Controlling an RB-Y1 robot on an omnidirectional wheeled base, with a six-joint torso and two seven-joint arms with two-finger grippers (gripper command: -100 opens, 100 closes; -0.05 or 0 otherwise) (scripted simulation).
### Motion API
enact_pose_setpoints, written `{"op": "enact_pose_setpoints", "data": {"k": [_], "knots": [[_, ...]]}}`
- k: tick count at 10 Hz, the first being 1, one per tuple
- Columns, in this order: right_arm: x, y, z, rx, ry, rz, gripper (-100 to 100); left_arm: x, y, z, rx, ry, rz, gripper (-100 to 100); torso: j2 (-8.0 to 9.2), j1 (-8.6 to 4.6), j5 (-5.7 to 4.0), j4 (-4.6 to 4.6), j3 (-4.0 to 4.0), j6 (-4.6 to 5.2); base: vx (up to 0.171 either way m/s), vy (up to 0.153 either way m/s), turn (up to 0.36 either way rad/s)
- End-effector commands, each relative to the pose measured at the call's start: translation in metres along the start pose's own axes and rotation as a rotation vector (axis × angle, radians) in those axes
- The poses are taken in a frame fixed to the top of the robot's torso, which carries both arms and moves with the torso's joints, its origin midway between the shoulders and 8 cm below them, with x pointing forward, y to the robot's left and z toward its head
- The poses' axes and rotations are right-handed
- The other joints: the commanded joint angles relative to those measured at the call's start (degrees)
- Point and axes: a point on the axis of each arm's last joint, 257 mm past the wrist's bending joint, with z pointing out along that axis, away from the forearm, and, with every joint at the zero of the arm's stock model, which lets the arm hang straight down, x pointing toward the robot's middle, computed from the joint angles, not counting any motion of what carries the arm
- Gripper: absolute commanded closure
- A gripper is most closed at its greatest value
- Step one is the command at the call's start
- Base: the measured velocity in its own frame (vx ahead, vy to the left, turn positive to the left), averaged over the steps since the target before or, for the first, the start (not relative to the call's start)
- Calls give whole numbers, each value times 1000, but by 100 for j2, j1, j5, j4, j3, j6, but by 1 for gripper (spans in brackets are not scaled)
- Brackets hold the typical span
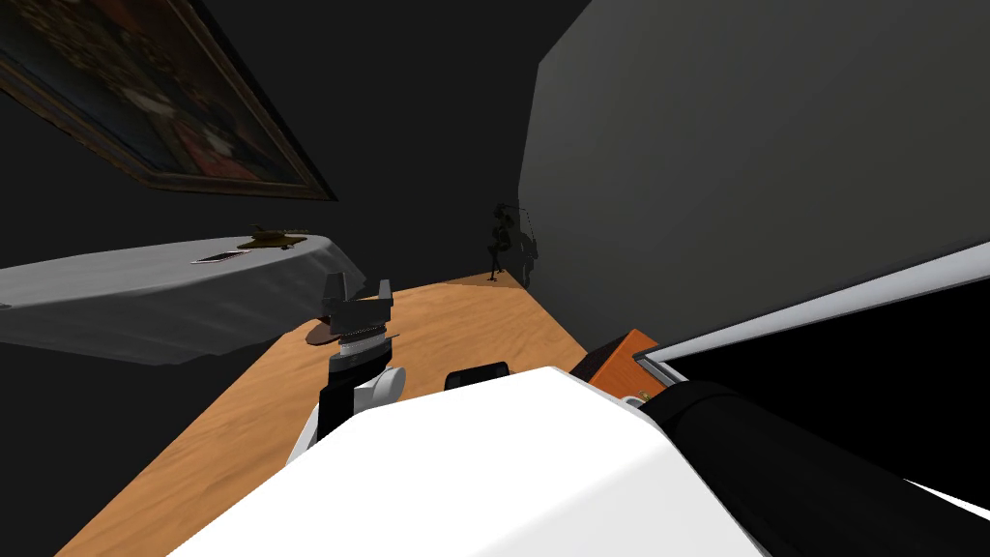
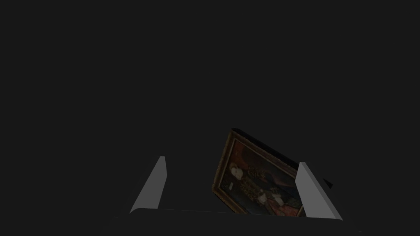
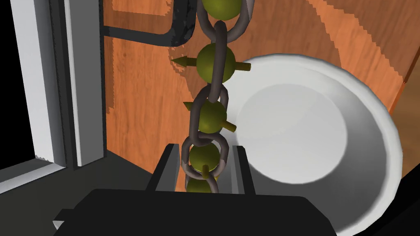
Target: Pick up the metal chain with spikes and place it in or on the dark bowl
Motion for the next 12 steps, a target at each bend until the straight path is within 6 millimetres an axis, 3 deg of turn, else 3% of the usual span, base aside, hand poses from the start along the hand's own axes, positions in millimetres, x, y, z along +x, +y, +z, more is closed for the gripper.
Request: {"op": "enact_pose_setpoints", "data": {"k": [1, 3, 6, 7, 11, 12], "knots": [[-8, 10, 3, -28, -8, -37, 100, 0, 0, 0, 0, 0, 0, 0, 0, 0, 0, 0, 0, 0, 5, 42, 18], [-16, 24, 7, -59, -20, -78, 100, 0, 0, 0, 0, 0, 0, 0, 18, -17, -1, 2, 9, 3, -5, 27, 17], [-16, 26, 7, -62, -21, -79, 100, 0, 0, 0, 0, 0, 0, 0, 22, -24, 3, 2, 12, 7, 0, 10, 2], [-16, 26, 7, -62, -21, -78, -100, 0, 0, 0, 0, 0, 0, 0, 22, -26, 3, 3, 12, 7, 0, 0, 0], [-16, 26, 7, -62, -21, -78, -100, 0, 0, 0, 0, 0, 0, 0, 23, -27, 3, 3, 13, 7, 0, 0, 0], [-16, 26, 7, -62, -21, -78, 0, 0, 0, 0, 0, 0, 0, 0, 23, -27, 3, 3, 13, 7, 0, 0, 0]]}}
